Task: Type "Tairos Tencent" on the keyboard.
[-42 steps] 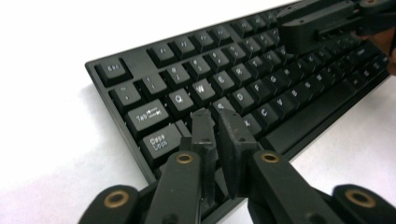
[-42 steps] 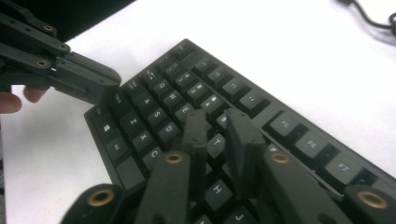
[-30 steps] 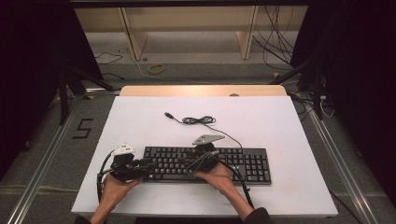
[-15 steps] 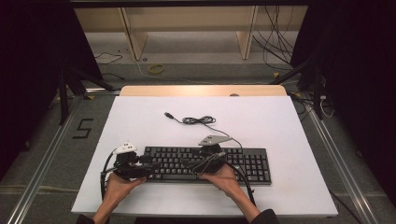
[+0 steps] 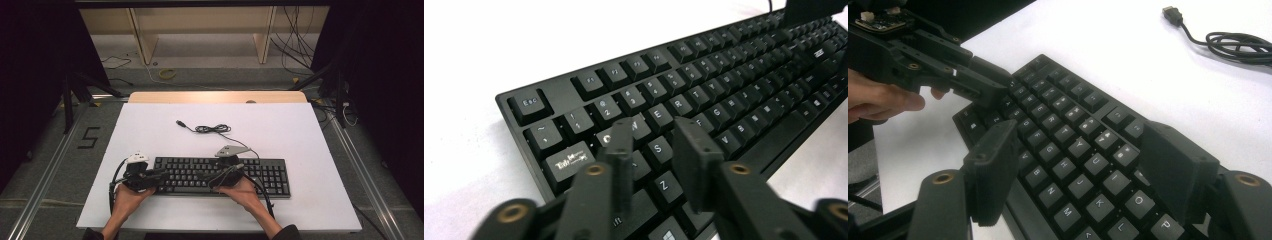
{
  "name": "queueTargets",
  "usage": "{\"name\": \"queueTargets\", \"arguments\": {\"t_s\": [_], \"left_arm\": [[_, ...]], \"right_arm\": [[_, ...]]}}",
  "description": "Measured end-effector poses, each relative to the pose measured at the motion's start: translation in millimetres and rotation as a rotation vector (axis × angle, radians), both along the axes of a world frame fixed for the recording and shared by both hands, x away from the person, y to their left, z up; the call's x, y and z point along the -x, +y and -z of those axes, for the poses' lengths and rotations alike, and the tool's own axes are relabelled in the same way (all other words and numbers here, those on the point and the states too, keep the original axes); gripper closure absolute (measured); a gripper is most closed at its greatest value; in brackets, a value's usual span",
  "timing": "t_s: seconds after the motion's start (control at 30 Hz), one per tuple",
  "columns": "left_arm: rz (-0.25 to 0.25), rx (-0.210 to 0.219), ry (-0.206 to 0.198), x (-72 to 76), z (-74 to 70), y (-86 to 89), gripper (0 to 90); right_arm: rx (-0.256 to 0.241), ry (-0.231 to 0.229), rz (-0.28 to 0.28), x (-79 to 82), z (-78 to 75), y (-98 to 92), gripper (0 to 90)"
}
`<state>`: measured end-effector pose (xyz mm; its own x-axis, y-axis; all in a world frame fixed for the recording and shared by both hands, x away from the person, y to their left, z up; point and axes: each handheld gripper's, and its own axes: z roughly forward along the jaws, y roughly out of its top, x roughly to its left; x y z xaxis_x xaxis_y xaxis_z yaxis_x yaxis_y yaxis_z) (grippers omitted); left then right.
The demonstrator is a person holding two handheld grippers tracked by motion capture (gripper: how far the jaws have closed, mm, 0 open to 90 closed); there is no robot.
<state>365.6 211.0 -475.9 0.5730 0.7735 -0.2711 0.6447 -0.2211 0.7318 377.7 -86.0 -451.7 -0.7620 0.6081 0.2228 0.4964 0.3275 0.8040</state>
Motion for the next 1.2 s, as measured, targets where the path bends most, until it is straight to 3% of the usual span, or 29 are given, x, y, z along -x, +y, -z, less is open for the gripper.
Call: {"name": "queueTargets", "arguments": {"t_s": [0.4,1.2], "left_arm": [[-0.004,-0.055,0.012,-3.3,1.9,-4.9,88.6],[-0.003,-0.076,0.039,-5.2,5.5,-4.8,89.3]], "right_arm": [[0.005,-0.009,0.007,0.7,-1.8,-4.4,32.6],[0.007,-0.006,0.014,1.2,-1.5,-6.6,32.6]]}}
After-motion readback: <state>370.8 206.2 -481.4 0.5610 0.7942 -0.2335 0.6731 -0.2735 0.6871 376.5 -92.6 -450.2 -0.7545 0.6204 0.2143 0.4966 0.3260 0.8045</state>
